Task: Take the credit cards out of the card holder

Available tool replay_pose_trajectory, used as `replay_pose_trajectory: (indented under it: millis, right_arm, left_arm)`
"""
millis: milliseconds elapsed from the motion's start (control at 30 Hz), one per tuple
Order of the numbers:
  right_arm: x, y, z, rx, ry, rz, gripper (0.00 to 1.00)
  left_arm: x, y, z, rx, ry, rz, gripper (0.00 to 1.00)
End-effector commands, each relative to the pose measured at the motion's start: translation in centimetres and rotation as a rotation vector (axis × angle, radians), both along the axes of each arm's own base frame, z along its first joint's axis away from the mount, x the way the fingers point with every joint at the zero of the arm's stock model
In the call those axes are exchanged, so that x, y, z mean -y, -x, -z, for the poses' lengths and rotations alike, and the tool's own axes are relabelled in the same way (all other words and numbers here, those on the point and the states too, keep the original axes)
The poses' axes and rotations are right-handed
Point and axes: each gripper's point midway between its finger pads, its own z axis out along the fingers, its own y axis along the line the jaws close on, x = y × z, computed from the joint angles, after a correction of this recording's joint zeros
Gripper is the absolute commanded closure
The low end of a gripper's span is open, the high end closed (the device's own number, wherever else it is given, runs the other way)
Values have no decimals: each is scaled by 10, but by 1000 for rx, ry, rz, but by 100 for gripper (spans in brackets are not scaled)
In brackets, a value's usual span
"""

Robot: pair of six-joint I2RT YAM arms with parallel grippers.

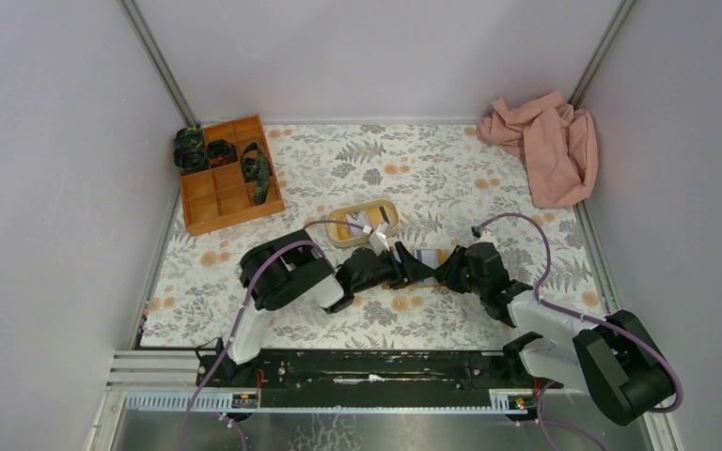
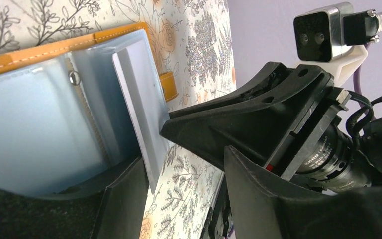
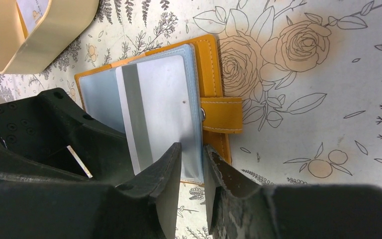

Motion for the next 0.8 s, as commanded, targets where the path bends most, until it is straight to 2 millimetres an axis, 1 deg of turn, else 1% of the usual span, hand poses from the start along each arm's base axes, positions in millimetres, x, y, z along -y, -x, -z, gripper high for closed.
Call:
replay_pose_trajectory:
  millis: [0,133,233,533,767]
  right_arm:
    - [-1,6,7,-36,4,-22,70]
    - [-1,7,8,-38,4,-23,70]
    - [-1,6,7,-34,6,-22,70]
    - [0,7,9,-50,-17,-16,70]
    - [1,6,11,-57,-23,-15,71]
  left_arm:
    - [16,-3,-21,43,84,32,39]
    - [19,-2,-17,31,98,43,40]
    - [16,-2,-16,28,105,39,41]
    - [-9,-5,-24,36,124,9,42]
    - [-23,-6,-27,31,158,-1,43]
